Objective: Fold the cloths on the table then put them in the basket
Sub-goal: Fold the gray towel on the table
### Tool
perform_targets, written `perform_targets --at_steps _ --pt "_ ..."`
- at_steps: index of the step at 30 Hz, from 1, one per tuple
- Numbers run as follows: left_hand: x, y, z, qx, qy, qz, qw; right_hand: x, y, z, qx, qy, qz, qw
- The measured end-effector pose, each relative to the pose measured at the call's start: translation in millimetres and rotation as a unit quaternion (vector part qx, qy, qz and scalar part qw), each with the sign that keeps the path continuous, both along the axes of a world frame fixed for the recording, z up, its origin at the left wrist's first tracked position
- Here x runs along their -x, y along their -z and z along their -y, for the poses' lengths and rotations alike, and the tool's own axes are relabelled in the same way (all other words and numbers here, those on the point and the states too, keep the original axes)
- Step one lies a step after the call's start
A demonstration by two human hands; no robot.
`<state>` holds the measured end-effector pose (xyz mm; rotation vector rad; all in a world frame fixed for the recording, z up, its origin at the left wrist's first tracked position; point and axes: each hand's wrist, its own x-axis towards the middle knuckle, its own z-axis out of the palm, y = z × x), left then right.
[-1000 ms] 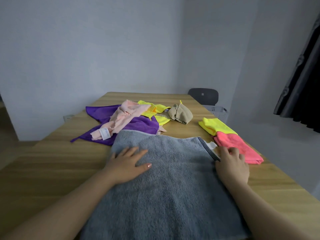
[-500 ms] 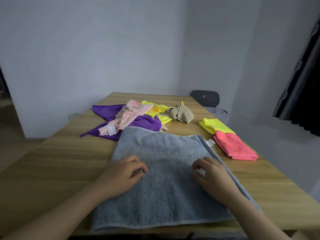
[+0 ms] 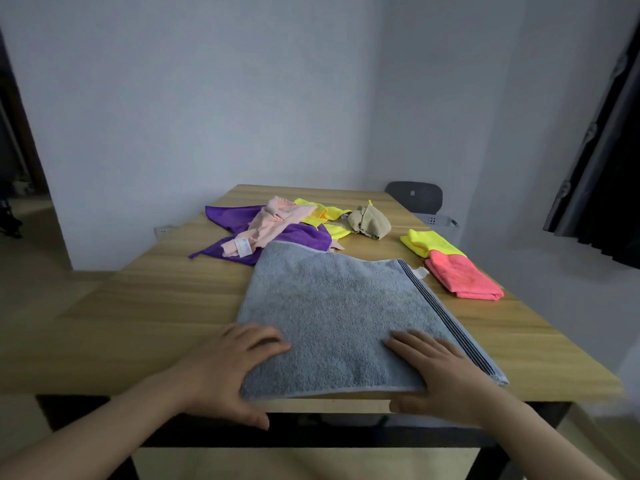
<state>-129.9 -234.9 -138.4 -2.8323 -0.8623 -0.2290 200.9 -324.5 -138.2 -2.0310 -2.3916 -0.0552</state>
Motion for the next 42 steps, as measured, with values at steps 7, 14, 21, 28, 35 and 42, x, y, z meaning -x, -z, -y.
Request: perform_targets --at_steps 7,14,21,28,35,42 --pt "0 -13 5 0.123 -0.012 0.091 0.988 3 1 2 -0.057 -0.009 -0.026 0.998" --pt "3 -20 -8 0.226 -0.108 0.171 0.953 0 -3 9 -0.101 0.026 -0.108 0.989" --pt "17 -2 -18 0.299 -0.155 0.352 0.873 -32 -1 21 -0.145 0.185 -0.14 0.962" --pt "-8 2 -46 0.229 -0.269 0.459 0.815 -38 -8 1 -0.196 0.223 -0.334 0.895" --pt "-21 6 -74 0.162 -0.269 0.581 0.751 -42 -5 -36 -0.231 0.248 -0.497 0.799" --pt "-45 -21 -115 0.147 -0.276 0.622 0.718 -45 -22 -86 -0.36 0.199 -0.518 0.75"
